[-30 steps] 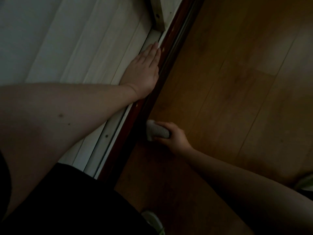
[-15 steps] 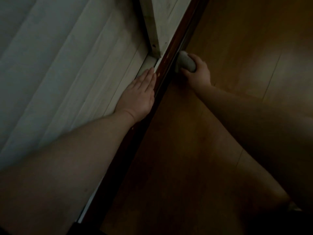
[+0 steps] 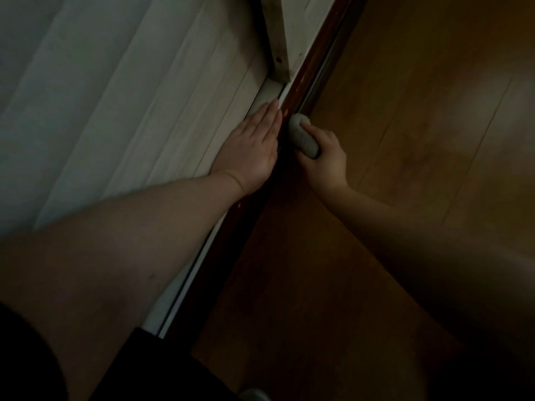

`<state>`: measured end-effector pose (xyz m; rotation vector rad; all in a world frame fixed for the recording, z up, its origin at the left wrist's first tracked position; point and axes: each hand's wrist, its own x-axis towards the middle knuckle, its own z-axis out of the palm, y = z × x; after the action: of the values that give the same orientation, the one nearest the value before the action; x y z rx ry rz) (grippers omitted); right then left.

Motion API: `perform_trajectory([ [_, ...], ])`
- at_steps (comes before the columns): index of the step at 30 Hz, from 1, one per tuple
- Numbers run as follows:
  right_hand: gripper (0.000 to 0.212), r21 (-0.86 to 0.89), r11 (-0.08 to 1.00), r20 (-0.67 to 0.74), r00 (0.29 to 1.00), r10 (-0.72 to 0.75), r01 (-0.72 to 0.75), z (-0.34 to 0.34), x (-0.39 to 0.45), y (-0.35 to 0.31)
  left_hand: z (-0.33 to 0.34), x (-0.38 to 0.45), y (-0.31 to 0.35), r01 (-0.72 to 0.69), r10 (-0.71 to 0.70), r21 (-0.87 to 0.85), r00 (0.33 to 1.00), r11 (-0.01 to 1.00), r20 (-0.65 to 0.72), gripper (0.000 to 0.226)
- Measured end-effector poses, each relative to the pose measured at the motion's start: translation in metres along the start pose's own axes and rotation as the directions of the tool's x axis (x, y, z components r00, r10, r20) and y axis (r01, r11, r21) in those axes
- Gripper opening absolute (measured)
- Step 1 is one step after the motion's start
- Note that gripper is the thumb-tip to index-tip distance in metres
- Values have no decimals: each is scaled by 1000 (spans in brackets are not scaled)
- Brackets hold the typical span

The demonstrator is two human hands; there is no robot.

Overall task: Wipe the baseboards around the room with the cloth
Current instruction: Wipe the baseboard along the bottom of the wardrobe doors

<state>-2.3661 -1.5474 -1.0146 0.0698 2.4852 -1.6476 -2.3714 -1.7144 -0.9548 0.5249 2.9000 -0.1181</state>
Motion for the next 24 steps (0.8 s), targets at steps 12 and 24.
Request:
perform_trajectory([
  [12,61,124,983,227,968,107,-138,56,-141,-8,-4,-4,1,7,-7,15,1000,1000,16,57],
  [24,55,-14,995,549,833,-74,98,25,-135,32,2,-2,-2,2,-2,-13,1000,1000,-3,56],
])
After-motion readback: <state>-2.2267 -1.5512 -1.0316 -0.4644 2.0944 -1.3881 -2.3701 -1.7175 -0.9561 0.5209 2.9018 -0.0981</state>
